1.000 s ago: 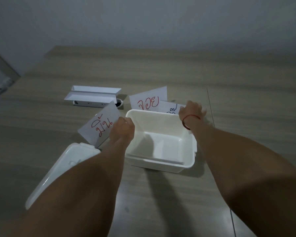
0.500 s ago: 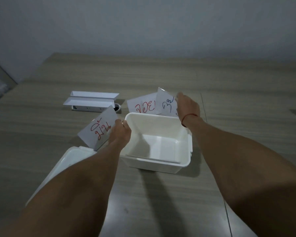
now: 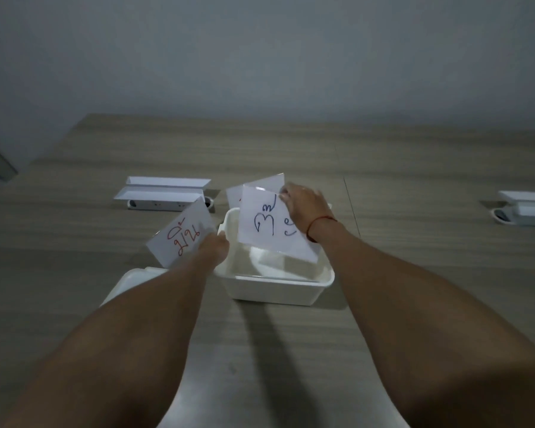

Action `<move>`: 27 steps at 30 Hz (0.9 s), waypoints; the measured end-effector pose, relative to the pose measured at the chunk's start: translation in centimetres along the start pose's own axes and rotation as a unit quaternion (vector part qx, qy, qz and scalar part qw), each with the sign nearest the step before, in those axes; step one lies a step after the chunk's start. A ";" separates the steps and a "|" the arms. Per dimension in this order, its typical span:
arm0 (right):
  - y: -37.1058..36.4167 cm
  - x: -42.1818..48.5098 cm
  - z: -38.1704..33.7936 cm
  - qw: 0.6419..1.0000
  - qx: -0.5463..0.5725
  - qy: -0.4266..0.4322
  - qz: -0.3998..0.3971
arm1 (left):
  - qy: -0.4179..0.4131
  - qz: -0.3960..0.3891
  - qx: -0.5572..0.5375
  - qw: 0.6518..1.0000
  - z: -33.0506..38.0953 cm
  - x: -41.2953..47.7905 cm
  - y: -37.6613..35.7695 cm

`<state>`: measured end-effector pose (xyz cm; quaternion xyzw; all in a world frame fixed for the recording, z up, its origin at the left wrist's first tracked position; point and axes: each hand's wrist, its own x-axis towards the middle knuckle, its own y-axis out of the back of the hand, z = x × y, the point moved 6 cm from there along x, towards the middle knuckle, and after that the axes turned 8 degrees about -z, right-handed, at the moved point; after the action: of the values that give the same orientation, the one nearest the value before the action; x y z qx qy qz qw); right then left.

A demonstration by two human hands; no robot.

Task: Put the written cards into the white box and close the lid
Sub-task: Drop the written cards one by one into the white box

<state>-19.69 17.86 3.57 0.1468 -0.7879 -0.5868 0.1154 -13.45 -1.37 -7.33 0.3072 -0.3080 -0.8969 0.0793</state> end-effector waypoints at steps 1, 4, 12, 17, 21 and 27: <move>-1.5 -0.5 -0.1 0.998 0.030 -0.011 -0.050 | -0.006 -0.005 0.001 1.000 -0.1 0.0 -0.1; -6.4 -2.7 -0.2 0.970 0.061 -0.053 -0.228 | -0.008 0.007 0.002 1.000 -0.6 0.2 0.1; -7.8 -4.2 0.0 0.954 0.059 -0.097 -0.276 | -0.024 0.011 -0.024 0.999 -1.0 0.6 0.6; -4.8 -2.1 2.1 0.990 0.042 -0.126 -0.057 | -0.084 0.161 0.042 0.982 -0.8 1.0 5.3; -5.5 0.6 2.1 0.992 -0.018 -0.123 -0.023 | -0.101 0.244 0.145 0.953 -0.6 1.6 7.8; -8.9 4.3 0.9 0.994 -0.038 -0.091 -0.043 | -0.088 0.251 0.211 0.941 -1.6 4.4 9.0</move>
<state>-23.17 14.75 -5.16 0.1220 -0.7652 -0.6317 0.0234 -16.49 -10.83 -5.11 0.1498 -0.5633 -0.7855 0.2078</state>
